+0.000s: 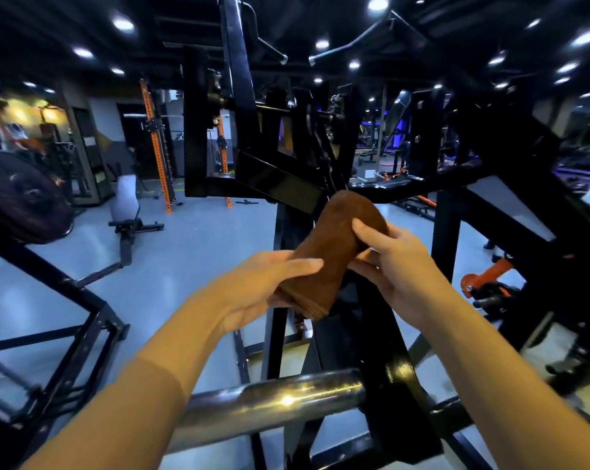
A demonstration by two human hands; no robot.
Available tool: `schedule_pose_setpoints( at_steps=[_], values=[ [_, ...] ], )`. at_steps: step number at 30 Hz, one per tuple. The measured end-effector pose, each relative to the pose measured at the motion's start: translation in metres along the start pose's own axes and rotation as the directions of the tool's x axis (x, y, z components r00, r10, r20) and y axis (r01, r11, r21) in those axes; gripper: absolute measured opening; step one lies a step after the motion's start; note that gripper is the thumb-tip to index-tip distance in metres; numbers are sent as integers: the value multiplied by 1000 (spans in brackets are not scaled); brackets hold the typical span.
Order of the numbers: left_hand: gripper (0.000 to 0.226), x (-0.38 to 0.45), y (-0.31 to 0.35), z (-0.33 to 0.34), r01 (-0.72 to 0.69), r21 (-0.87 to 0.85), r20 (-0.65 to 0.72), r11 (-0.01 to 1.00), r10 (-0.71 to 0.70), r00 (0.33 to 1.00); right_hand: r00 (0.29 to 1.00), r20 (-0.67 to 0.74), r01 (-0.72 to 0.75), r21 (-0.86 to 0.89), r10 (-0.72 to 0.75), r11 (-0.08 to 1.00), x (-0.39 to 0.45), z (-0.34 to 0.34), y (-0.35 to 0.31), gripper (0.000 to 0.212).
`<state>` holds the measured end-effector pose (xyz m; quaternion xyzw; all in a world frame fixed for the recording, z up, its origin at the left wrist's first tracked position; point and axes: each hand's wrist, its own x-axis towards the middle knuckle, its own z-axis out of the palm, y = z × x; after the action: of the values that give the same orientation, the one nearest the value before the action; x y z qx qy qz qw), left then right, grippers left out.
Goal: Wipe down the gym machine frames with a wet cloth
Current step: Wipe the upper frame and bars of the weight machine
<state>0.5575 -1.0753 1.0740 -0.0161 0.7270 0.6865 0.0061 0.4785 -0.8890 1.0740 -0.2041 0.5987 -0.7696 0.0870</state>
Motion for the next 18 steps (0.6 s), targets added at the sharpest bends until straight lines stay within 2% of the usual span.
schedule_pose_setpoints(
  at_steps=[3, 5, 7, 10, 12, 14, 16, 18],
  values=[
    [36, 5, 2, -5, -43, -30, -67, 999, 41, 997, 992, 19, -127, 131, 126, 983, 2, -18, -2, 29],
    [33, 9, 7, -4, -63, -21, -91, 998, 61, 994, 976, 77, -212, 114, 204, 971, 4, -33, -7, 46],
    [30, 10, 16, -3, -63, 26, -28, 998, 64, 998, 945, 145, -302, 44, 293, 952, 8, -45, -16, 68],
    [28, 6, 31, 1, -33, 187, 128, 982, 9, 992, 858, 285, -424, -75, 427, 902, 12, -57, -27, 80],
    [32, 8, 39, 6, -29, 228, 148, 973, -6, 989, 809, 354, -406, -242, 470, 881, 15, -59, -29, 75],
    [41, 18, 40, 12, -40, 149, 76, 988, 29, 997, 792, 403, -318, -369, 459, 873, 16, -59, -27, 63],
    [52, 32, 37, 18, -61, -5, -75, 998, 60, 995, 821, 424, -223, -378, 383, 898, 19, -58, -24, 52],
    [50, 44, 31, 24, -90, -151, -211, 984, 57, 976, 878, 382, -167, -322, 289, 932, 22, -58, -20, 40]
  ],
)
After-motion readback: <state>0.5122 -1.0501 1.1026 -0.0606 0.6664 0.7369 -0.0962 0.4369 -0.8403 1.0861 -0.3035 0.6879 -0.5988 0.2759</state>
